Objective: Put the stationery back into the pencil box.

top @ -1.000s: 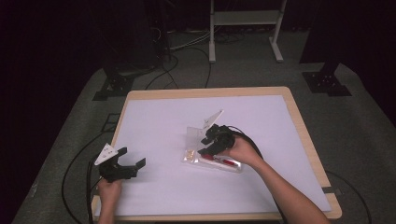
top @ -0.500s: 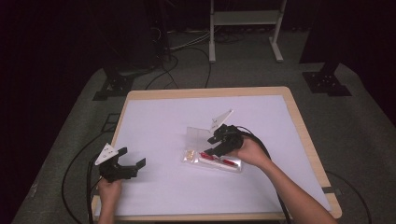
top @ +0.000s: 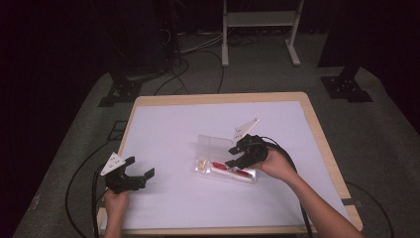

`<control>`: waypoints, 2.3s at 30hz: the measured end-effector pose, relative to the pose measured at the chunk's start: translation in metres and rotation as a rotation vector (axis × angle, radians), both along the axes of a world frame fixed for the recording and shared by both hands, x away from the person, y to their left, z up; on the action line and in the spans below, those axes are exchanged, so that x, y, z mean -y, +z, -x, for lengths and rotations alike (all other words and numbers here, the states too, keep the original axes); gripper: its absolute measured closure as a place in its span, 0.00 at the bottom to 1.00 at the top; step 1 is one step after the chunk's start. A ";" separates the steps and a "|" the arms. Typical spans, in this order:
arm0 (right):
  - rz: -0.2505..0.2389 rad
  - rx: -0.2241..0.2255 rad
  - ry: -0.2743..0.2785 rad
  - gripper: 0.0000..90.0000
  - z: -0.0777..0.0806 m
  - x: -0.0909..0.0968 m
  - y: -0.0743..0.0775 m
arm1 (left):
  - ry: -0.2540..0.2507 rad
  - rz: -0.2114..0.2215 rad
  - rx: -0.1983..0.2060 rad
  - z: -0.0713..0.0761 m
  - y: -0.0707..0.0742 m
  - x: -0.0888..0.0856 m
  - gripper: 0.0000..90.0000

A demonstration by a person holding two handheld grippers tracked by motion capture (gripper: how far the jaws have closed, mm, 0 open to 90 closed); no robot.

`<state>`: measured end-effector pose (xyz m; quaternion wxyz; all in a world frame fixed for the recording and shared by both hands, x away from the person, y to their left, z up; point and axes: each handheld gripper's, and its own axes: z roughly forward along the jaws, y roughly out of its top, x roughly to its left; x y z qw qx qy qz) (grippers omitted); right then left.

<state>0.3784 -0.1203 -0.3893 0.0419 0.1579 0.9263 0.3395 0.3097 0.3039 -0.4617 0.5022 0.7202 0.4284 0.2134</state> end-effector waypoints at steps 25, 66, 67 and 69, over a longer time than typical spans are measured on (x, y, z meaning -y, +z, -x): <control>-0.041 -0.010 -0.056 0.48 0.017 0.042 -0.003 | -0.004 -0.017 -0.002 0.000 0.000 0.001 0.00; -0.082 -0.024 -0.176 0.40 0.044 0.109 -0.026 | 0.000 -0.022 -0.004 0.000 0.000 0.002 0.00; -0.081 -0.027 -0.180 0.40 0.045 0.110 -0.026 | 0.000 -0.022 -0.004 0.000 0.000 0.002 0.00; -0.082 -0.024 -0.180 0.39 0.046 0.112 -0.027 | 0.001 -0.021 -0.003 0.000 0.000 0.002 0.00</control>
